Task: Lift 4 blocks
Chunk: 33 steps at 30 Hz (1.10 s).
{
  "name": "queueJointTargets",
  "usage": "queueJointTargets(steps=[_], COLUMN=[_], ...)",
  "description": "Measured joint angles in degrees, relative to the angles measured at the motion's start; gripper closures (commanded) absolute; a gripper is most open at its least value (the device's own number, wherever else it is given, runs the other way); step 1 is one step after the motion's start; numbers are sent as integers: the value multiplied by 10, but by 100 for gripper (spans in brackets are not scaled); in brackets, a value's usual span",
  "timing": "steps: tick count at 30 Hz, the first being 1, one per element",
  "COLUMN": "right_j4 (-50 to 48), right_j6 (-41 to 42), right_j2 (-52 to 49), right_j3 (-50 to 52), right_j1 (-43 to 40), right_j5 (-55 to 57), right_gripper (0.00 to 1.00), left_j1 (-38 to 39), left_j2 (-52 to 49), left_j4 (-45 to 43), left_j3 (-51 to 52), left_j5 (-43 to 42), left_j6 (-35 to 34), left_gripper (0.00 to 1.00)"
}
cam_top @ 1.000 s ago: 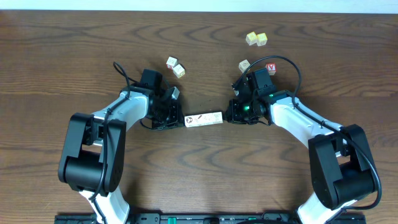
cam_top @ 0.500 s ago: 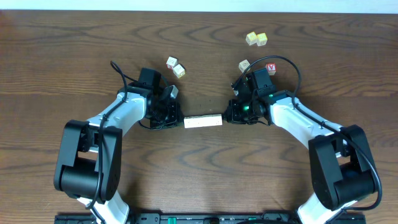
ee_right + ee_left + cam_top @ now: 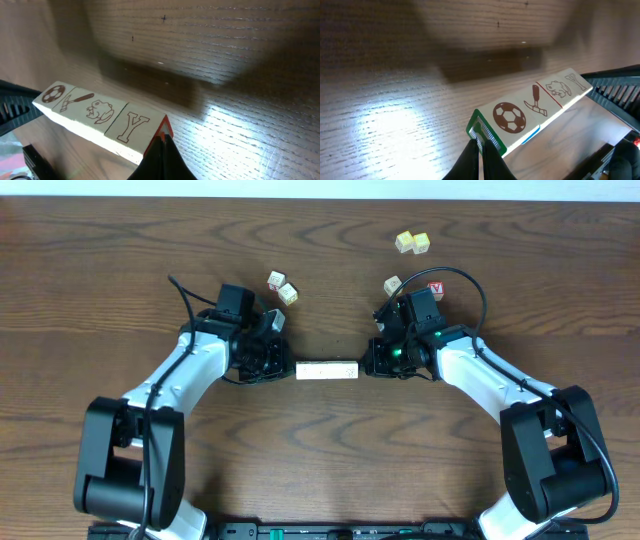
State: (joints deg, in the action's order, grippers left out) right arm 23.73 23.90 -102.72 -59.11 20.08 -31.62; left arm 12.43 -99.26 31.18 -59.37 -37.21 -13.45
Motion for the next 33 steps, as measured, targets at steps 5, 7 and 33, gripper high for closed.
queueJointTargets(steps=[5,7,33], right_j4=[0,0,17], right_j6=[1,3,18], right_j2=[0,0,78], right_j3=[0,0,1], right_j1=[0,0,0], right_j5=[0,0,7], right_gripper=[99,99,99], left_j1=[0,0,0], left_j2=[0,0,87], left_j4=[3,5,19], left_j3=[0,0,0], left_j5=[-1,-3,-6], left_j6=[0,0,-14], left_gripper=[93,92,93])
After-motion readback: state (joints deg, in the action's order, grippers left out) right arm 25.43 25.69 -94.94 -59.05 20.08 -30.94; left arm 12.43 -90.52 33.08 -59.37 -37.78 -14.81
